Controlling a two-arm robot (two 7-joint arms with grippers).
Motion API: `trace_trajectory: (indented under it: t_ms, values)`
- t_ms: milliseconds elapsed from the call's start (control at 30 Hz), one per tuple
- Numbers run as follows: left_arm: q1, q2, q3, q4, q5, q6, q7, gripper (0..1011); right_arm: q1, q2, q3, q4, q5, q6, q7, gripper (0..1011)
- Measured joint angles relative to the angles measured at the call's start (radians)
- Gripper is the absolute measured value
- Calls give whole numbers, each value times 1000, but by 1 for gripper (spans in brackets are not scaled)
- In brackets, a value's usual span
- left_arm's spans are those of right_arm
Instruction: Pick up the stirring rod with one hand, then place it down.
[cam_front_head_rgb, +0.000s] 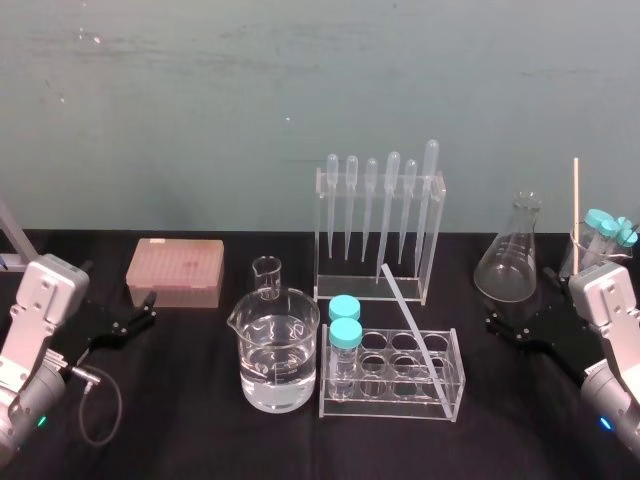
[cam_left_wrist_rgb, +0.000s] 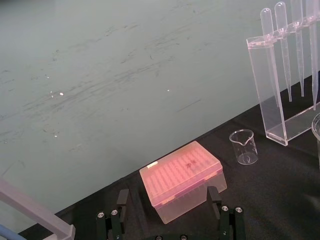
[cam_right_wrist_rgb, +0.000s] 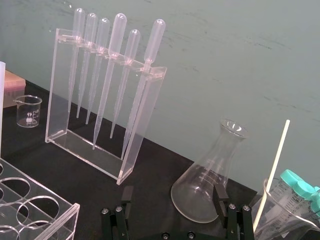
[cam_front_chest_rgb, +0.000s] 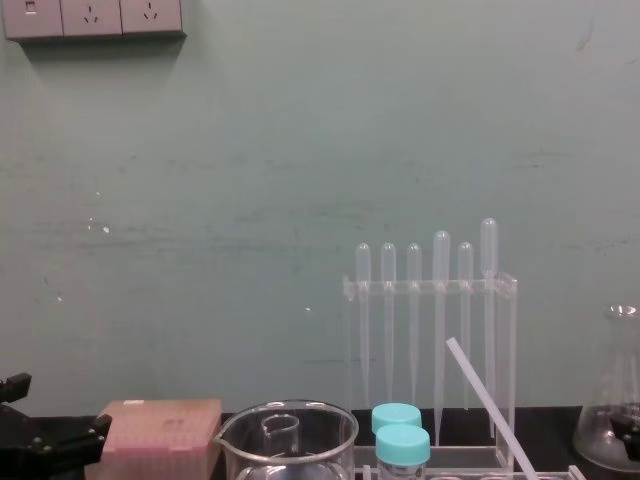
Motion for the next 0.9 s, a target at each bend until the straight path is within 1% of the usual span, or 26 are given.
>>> trace_trajectory:
  t_ms: [400, 467, 500, 533, 600, 633, 700, 733, 833, 867, 900]
  values:
    - [0, 0, 0, 0, 0, 0, 0, 1000, 0, 0, 0, 0, 0, 0, 0, 1003]
    - [0, 0, 0, 0, 0, 0, 0, 1000, -5, -2, 7, -1, -16, -17, -6, 1003]
    - [0, 0, 0, 0, 0, 0, 0, 1000, -7, -3, 11, -3, -27, -33, -14, 1003]
    - [0, 0, 0, 0, 0, 0, 0, 1000, -13, -5, 19, -8, -48, -73, -29, 1003]
    - [0, 0, 0, 0, 0, 0, 0, 1000, -17, -8, 26, -14, -69, -118, -43, 1003]
    - [0, 0, 0, 0, 0, 0, 0, 1000, -21, -9, 32, -20, -91, -174, -52, 1003]
    - [0, 0, 0, 0, 0, 0, 0, 1000, -22, -10, 35, -25, -110, -230, -53, 1003]
    - [0, 0, 0, 0, 0, 0, 0, 1000, -19, -11, 34, -29, -124, -280, -45, 1003]
    - [0, 0, 0, 0, 0, 0, 0, 1000, -9, -12, 23, -33, -136, -350, -10, 1003]
    - [0, 0, 0, 0, 0, 0, 0, 1000, 0, -13, 13, -33, -137, -388, 20, 1003]
    - [0, 0, 0, 0, 0, 0, 0, 1000, 5, -14, 8, -33, -137, -405, 37, 1003]
